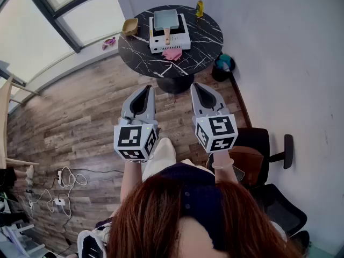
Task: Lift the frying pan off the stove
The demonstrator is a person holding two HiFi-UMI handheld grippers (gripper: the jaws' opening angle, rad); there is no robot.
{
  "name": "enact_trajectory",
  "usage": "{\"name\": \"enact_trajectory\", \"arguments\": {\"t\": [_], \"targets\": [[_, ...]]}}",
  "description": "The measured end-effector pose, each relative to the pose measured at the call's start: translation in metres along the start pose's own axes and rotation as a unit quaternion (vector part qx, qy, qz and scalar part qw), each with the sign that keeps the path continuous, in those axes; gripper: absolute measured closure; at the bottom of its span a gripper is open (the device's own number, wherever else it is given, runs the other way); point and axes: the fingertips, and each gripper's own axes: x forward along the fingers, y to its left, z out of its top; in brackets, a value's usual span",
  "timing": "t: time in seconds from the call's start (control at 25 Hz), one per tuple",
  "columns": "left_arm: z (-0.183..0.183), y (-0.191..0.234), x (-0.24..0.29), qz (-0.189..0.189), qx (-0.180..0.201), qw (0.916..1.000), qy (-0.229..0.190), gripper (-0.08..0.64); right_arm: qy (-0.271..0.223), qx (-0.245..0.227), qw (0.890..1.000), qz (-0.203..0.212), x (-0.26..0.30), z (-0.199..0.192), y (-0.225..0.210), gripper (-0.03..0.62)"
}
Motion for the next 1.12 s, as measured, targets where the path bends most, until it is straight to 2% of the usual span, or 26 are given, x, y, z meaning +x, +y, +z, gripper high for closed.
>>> {"name": "enact_trajectory", "arguments": {"t": [0.2,0.4,0.6,1.12], "targets": [[-0.004,0.002,0.010,-0.002,-0.003,1.0000,0.004,0.548,0.003,-0.001,1.000,0.001,0.008,0.000,-0.004,0.583],[-0.007,0.011,0.020,-0.007,-0.005,0.9999,0.008,0.548,0.003,0.026,1.000,-0.004,0.019,-0.002,-0.005,0.583],[-0.013,0.022,0.029,-0.008,-0.011,0.9998,0.015,0.548,0.000,0.031,1.000,0.002,0.033,-0.001,-0.004,0.583],[-0.013,0.076,0.055,-0.009,-0.010,0.9999,0.011,0.548,0.001,0.033,0.999,-0.001,0.091,0.004,0.009,0.583]]}}
